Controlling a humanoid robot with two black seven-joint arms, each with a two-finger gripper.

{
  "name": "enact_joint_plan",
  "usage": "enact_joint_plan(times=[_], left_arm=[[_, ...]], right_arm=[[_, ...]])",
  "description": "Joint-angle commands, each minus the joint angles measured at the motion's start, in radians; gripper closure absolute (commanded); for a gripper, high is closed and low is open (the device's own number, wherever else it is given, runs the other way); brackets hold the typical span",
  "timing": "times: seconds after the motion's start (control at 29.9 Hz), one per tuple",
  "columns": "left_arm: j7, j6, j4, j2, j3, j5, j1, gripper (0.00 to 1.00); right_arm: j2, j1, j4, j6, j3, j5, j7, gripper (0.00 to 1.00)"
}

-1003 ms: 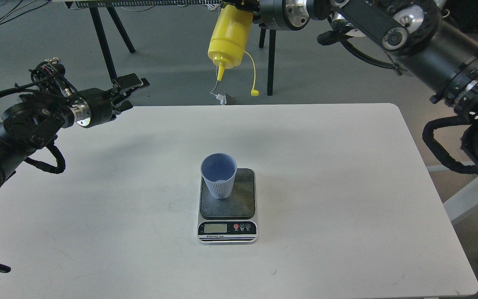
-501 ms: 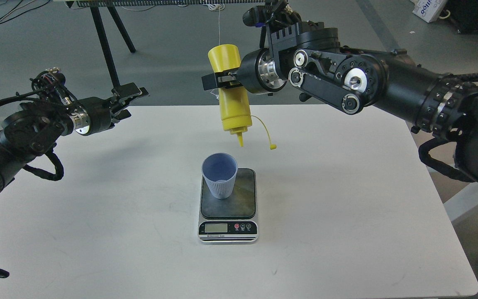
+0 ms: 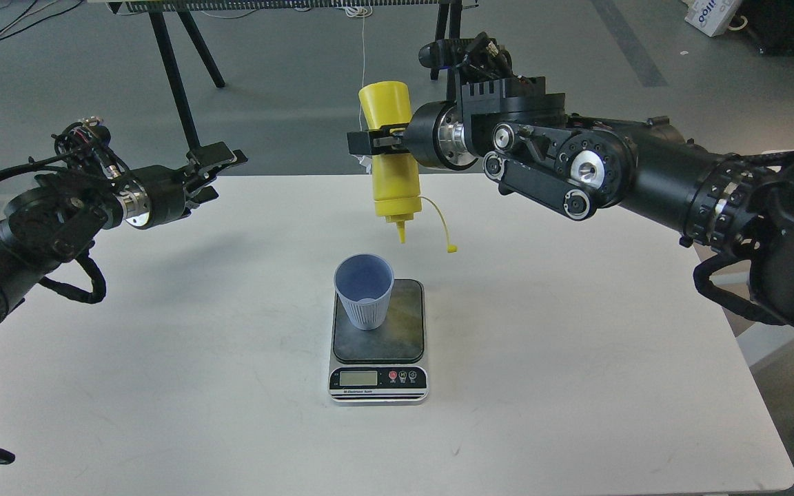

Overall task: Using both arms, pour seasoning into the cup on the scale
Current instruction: 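Tilt the yellow bottle nozzle down into the blue cup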

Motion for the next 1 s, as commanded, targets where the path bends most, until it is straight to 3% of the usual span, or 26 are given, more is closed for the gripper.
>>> enact_joint_plan(times=[0.0, 0.3, 0.5, 0.97], left_arm=[[0.0, 0.0, 0.0, 0.004, 0.0, 0.001, 0.002, 0.0], [0.0, 0.0, 0.0, 0.003, 0.002, 0.002, 0.002, 0.0], [0.0, 0.0, 0.0, 0.004, 0.002, 0.002, 0.007, 0.0], [0.0, 0.0, 0.0, 0.004, 0.003, 0.004, 0.014, 0.0]], right_arm=[[0.0, -0.015, -0.004, -0.019, 0.002, 0.0, -0.001, 0.98], [0.0, -0.04, -0.004, -0.042, 0.024, 0.038, -0.015, 0.98], [0.0, -0.04, 0.006, -0.028, 0.03, 0.187, -0.038, 0.98], [0.0, -0.101, 0.009, -0.045, 0.031, 0.201, -0.026, 0.98]])
